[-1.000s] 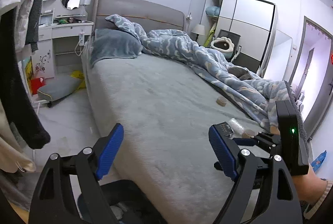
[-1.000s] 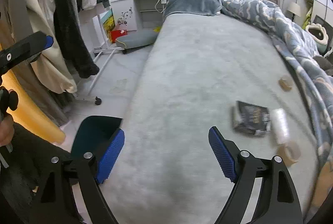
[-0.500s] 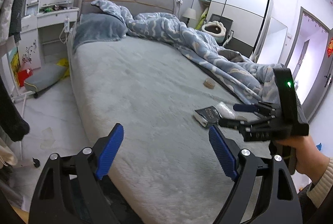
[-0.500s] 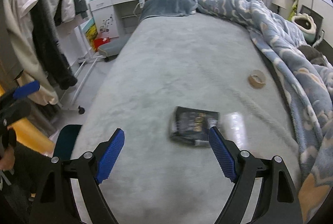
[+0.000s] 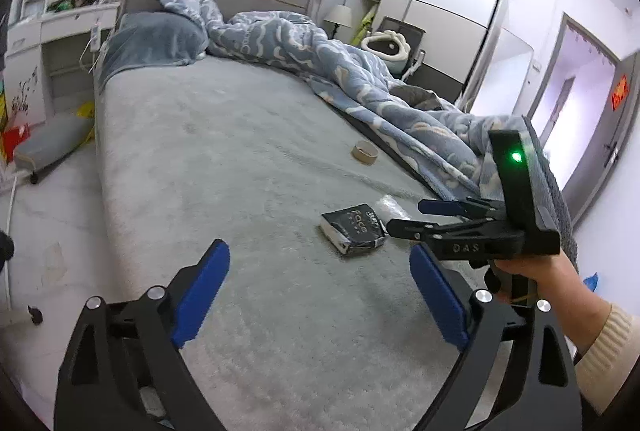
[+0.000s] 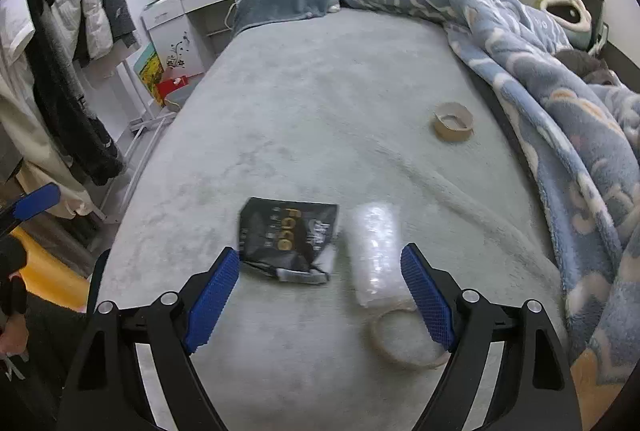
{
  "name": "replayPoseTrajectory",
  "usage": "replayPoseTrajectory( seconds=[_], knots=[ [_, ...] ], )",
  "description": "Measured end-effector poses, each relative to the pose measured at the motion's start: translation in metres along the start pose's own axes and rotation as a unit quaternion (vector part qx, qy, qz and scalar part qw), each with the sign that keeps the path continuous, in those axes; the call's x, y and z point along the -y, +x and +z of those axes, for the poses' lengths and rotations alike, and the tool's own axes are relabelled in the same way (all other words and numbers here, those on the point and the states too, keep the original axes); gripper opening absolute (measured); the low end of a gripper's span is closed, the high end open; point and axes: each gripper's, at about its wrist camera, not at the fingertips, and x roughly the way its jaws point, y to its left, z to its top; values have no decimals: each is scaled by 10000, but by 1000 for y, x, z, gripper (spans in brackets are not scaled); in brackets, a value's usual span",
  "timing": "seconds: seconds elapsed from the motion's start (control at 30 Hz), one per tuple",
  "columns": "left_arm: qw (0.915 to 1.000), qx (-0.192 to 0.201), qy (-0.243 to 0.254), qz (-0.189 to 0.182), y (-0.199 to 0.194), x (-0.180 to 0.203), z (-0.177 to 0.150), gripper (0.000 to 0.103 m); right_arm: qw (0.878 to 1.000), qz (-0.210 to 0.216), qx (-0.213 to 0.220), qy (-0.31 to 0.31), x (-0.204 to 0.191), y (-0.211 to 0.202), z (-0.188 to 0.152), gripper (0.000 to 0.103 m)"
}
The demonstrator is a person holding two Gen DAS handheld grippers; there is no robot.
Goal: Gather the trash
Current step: 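Close the right gripper on the clear bubble-wrap roll, then grasp the black Face tissue pack with the left gripper while the right gripper holds the roll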
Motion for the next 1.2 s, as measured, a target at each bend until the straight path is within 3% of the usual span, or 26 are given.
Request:
replayPoseTrajectory(
  seconds=[0.27,0.4,0.53,0.67,0.9,1.2],
  knots=[
    [9990,-115,391,-158,18,16,2,95,9994,-16,38,351,26,8,5,84],
    [9986,-157,459,-198,24,18,2,95,9991,-55,-185,383,30,20,5,67],
    [9960,-88,862,-238,23,30,2,95,9984,12,-367,423,34,31,2,57],
    [9943,-104,996,-373,23,35,2,96,9980,104,-413,458,36,35,1,36],
    [9860,-359,1628,-113,48,42,-6,96,9974,327,-81,634,41,8,7,36],
    [9773,-754,1980,-52,89,53,-7,96,9892,934,475,1029,55,-33,16,36]
  ],
)
